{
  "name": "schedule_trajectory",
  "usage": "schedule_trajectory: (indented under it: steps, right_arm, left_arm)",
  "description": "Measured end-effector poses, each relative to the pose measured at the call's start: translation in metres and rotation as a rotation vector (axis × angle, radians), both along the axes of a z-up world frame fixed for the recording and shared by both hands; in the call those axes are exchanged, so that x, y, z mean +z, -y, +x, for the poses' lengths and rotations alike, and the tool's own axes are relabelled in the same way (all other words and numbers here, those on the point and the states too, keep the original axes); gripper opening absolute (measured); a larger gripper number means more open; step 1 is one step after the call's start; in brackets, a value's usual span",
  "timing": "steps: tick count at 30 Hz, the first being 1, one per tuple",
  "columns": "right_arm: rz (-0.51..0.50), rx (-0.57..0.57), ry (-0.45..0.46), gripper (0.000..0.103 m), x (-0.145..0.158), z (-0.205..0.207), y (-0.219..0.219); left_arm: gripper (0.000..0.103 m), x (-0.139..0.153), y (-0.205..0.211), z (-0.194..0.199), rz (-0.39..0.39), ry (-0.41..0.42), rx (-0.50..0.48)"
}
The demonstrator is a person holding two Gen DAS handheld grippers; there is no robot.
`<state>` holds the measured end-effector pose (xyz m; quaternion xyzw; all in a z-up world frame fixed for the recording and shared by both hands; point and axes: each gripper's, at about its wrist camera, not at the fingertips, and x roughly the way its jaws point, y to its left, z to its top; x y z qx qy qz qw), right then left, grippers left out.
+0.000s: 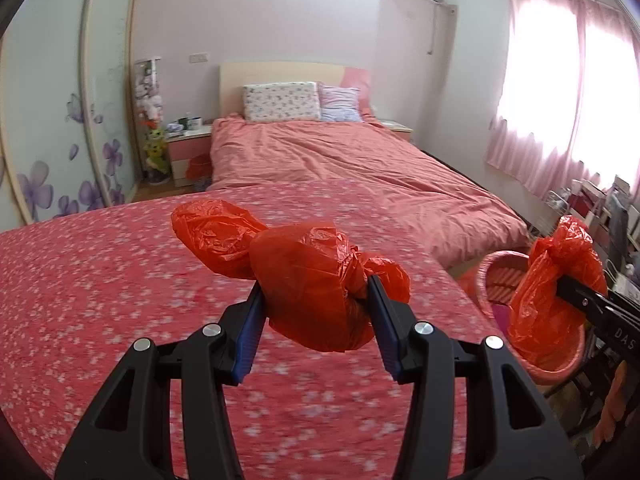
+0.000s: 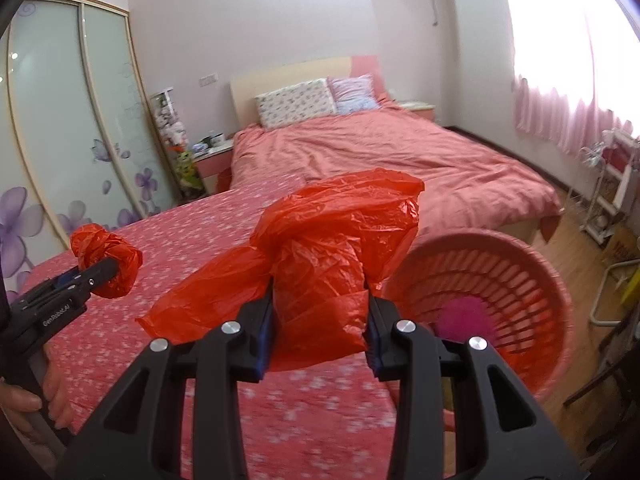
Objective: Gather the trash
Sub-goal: 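Carry both orange-red bags over the orange basket with both tools, then open both tools to drop the orange-red bags into the basket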
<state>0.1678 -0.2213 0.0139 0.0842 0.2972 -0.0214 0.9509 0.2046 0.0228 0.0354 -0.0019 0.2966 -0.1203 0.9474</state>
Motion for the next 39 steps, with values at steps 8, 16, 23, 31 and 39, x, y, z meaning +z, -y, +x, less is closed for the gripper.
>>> schedule_trajectory:
  steps: [8,16,23,31,39]
  right_arm:
    - [-0.065,-0.149,0.065,0.037,0.001,-0.035,0.043]
    - [-0.057,-0.283,0.078,0.037,-0.007,-0.052,0.097]
    - [-0.06,-0.363,0.061,0.037,-0.022,-0.057,0.131]
    - [-0.067,-0.429,0.051,0.037,-0.037,-0.062,0.155]
    - [-0.088,-0.444,0.039,0.039,-0.045,-0.052,0.163]
  left_arm:
    - [0.05,-0.002,0.043,-0.005,-0.038,-0.009,-0.092]
    - [0.05,-0.006,0.101,-0.009,-0.057,-0.026,-0.214]
    - [0.05,-0.016,0.146,-0.01,-0.049,-0.046,-0.31]
    - [0.05,-0.026,0.177,-0.01,-0.046,-0.066,-0.375]
    - [0.05,-0.036,0.191,-0.002,-0.032,-0.087,-0.4]
